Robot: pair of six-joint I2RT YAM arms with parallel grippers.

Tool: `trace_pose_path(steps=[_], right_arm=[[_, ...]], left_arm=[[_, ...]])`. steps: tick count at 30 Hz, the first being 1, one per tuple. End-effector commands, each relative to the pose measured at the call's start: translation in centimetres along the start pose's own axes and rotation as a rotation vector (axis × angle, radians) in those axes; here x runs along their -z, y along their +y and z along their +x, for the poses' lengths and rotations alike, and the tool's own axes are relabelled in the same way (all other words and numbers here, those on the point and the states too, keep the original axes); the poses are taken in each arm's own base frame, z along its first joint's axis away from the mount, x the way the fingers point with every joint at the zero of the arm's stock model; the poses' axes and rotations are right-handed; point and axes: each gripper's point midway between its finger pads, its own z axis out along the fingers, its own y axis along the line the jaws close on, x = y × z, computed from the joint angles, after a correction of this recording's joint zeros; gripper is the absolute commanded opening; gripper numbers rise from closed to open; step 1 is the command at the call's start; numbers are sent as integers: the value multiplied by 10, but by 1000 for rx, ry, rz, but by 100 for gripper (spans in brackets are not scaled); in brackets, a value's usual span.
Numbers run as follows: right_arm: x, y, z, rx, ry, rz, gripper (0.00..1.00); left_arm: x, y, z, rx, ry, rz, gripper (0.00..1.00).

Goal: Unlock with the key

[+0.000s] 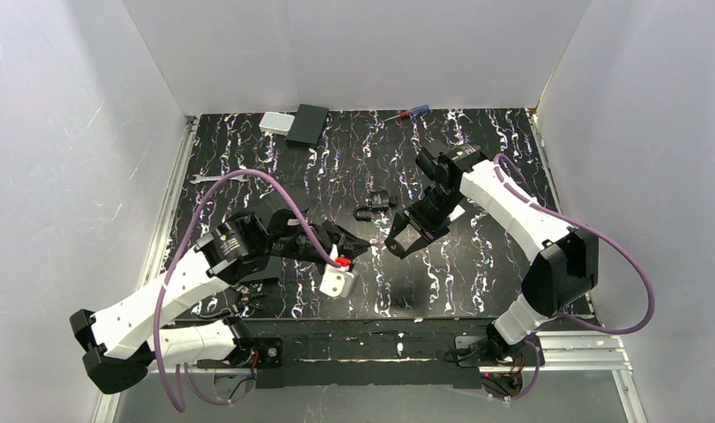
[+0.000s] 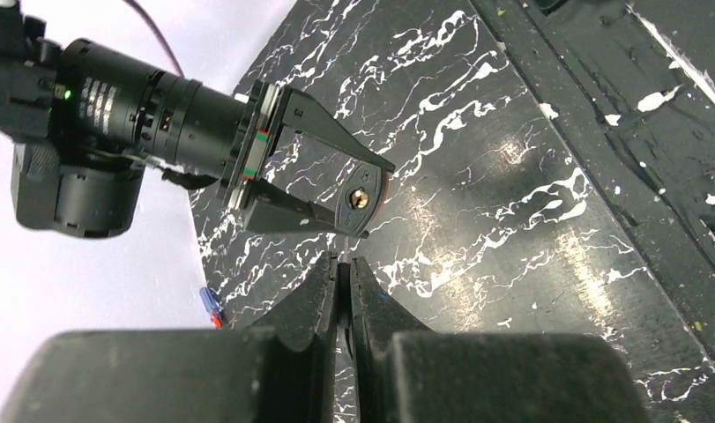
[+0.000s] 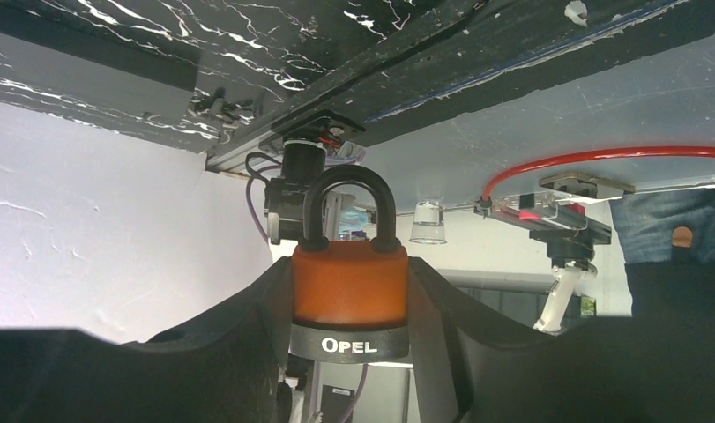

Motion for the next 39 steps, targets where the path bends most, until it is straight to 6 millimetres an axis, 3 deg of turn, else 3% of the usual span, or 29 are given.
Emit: trace_pose_path(steps=[1, 15, 26, 39], right_arm=[[1, -9, 10, 7, 15, 24, 1], [-26, -21, -8, -6, 17, 137, 1], [-25, -7, -25, -16, -86, 135, 1], [-25, -4, -27, -3, -90, 138, 1]], left_arm=[[-1, 4, -11, -122, -5, 24, 0], [-27, -12, 15, -232, 131, 75, 0], [-49, -20, 23, -214, 129, 103, 0], [-70, -29, 35, -222, 131, 133, 0]])
